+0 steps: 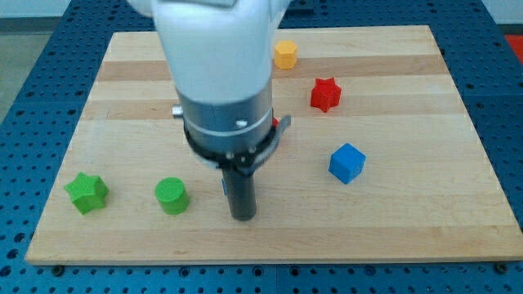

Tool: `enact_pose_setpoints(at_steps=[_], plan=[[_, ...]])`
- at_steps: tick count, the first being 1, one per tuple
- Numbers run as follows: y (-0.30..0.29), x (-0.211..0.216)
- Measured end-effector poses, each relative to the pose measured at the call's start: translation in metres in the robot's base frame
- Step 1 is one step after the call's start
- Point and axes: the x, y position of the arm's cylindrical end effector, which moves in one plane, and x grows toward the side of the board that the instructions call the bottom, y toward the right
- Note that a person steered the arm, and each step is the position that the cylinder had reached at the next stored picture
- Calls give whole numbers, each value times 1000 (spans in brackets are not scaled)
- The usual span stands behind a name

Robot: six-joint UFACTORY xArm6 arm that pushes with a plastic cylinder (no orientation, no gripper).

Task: Locate the arm left to the blue triangle

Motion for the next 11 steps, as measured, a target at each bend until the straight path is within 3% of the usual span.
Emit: enact_pose_setpoints(at_steps=[1,4,7,11], plan=[[-4,-25],[-61,-25],[-82,-98],[-71,-54]])
